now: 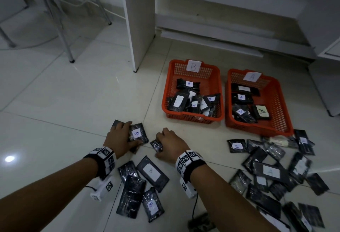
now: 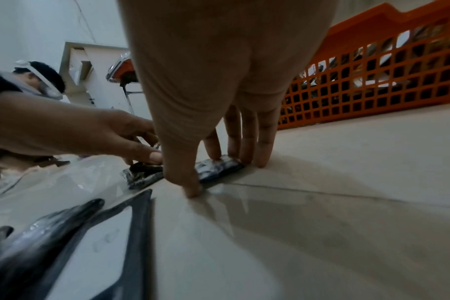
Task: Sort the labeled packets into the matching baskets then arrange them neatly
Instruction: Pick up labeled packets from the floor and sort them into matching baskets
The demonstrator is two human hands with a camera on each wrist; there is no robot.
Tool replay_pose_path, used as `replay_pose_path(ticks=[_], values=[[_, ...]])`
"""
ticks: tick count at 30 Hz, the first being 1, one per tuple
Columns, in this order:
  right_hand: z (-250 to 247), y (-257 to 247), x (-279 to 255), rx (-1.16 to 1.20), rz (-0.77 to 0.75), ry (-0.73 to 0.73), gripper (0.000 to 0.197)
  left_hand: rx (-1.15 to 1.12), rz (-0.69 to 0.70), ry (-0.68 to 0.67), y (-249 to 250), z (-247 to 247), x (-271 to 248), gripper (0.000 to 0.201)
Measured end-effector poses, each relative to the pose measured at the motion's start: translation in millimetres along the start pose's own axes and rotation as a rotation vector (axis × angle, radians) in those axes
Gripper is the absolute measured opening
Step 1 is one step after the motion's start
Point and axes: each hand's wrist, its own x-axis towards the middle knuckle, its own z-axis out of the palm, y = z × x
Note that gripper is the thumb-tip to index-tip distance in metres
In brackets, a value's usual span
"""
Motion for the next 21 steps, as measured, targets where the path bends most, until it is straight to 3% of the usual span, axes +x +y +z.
replay_pose_path(ticks=[3,6,10,14,21], values=[[-2,-2,-7,0.179,0.043,0.076,0.039,-0.188,-0.004,-0.024,5,-4,9,0.081],[-4,3,-22,0.702,0.187,0.27,0.009,-0.351,0.041,-0.016,16,-11,8,0.048],[-17,17,-51,1.271,0.313,0.352,0.01,-0.708,0.039,-0.048,39,-26,-2,0.036],[-31,35,-70,1.43,0.304,0.483,0.016,-0.937,0.058,-0.016,68,-49,-13,0.034],[-56,43,-88,1.566,0.25,0.586,0.018,-1.093,0.086,-0.021,95,-62,-16,0.038]])
